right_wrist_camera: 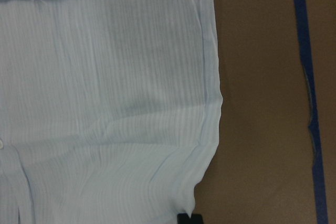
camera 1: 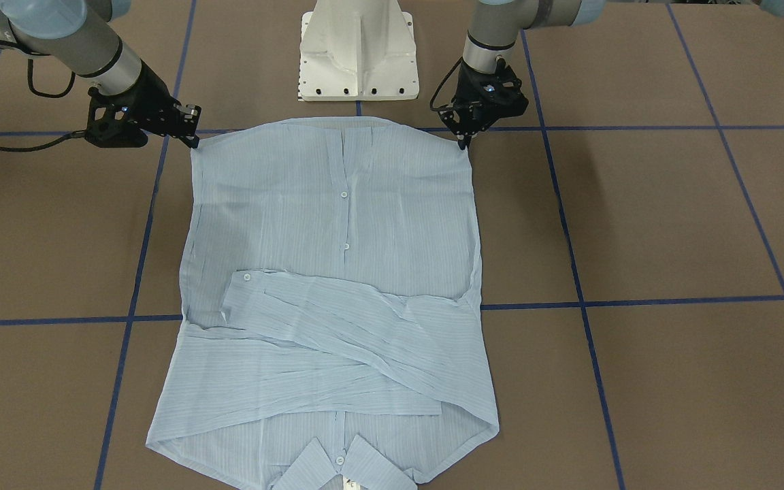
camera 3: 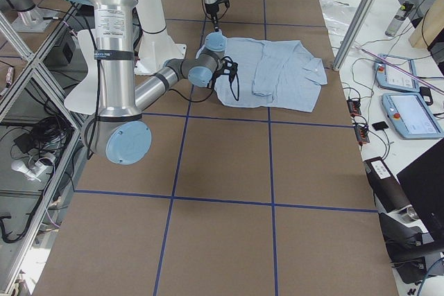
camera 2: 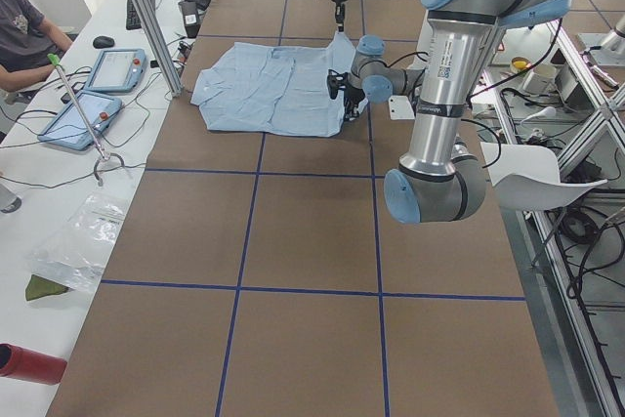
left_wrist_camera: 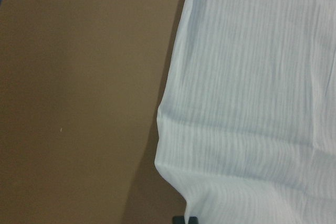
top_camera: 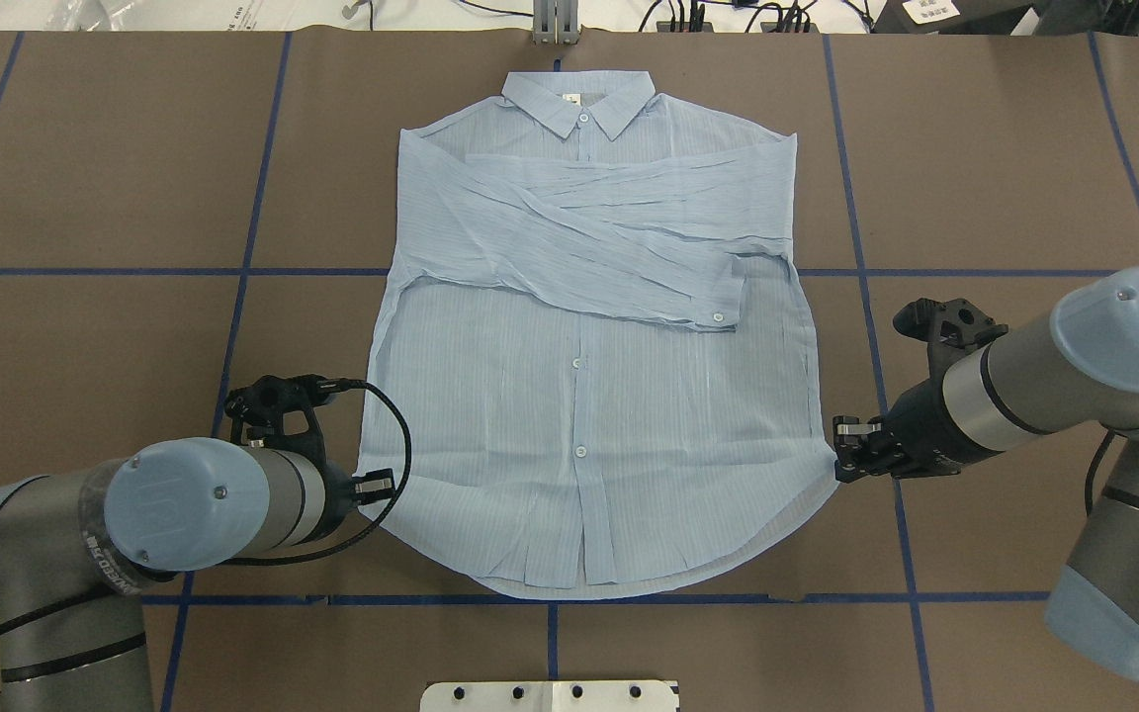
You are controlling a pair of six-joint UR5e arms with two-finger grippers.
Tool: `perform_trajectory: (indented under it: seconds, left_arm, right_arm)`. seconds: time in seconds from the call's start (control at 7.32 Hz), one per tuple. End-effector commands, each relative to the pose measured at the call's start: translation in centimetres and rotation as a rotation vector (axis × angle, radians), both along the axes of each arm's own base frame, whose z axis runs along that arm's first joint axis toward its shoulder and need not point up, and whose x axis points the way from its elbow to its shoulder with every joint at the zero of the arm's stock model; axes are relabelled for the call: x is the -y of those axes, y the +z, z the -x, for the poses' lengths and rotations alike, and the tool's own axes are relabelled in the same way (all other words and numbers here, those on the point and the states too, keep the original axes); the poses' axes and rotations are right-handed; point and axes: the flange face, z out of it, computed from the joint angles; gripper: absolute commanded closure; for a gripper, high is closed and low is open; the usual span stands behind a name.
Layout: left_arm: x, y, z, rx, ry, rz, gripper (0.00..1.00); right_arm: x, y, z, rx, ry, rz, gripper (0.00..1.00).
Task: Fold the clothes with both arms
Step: 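Grasp the hem corner with the right gripper while the left gripper adjusts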
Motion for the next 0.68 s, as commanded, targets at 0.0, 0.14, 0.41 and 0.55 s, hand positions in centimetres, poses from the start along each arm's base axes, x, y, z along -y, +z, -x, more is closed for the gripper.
perform_trajectory:
  seconds: [0.0, 0.14, 0.41, 0.55]
  left_arm:
    - [0.6, 0.5, 0.0, 0.014, 0.001, -0.007, 1.0]
    - [0.7, 0.7, -0.1, 0.017, 0.002, -0.007, 1.0]
    - [1.0, 0.6, 0.1, 0.013, 0.008, -0.002, 1.0]
    - [1.3, 0.5, 0.5, 0.005, 0.031, 0.007, 1.0]
  right_arm:
    - [0.9, 0.4, -0.8, 0.001, 0.01, 0.012, 1.0]
    - [1.3, 0.6, -1.1, 0.001, 0.011, 0.013, 1.0]
    - [1.9, 0.8, -1.6, 0.001, 0.014, 0.01, 1.0]
    - [2.1, 0.8, -1.9, 0.003, 0.018, 0.013, 1.0]
